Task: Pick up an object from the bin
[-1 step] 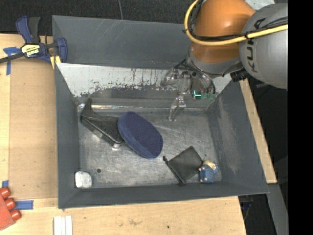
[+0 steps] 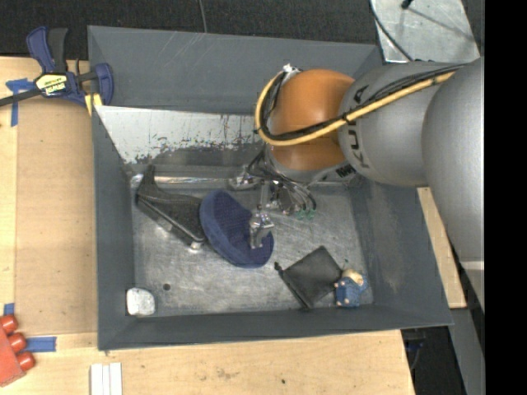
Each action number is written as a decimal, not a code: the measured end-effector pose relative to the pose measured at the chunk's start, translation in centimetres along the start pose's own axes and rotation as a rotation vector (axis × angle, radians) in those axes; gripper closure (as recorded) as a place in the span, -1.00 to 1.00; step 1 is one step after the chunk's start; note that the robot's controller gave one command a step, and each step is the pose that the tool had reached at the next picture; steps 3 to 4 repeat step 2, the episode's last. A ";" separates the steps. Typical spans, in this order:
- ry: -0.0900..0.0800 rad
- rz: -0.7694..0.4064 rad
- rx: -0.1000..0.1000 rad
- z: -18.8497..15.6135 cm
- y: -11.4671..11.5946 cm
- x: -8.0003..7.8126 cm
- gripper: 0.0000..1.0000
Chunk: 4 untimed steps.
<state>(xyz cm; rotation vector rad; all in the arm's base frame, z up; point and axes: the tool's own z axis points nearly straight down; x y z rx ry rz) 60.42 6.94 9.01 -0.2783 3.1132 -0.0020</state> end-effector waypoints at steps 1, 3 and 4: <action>0.018 0.001 -0.002 0.2 0.0 0.3 1.00; 0.003 -0.015 -0.002 -16.1 1.1 0.1 1.00; 0.003 -0.015 -0.002 -16.1 1.1 0.1 1.00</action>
Offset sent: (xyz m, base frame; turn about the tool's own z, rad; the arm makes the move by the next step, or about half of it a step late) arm 0.0000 0.0000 0.0000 0.0000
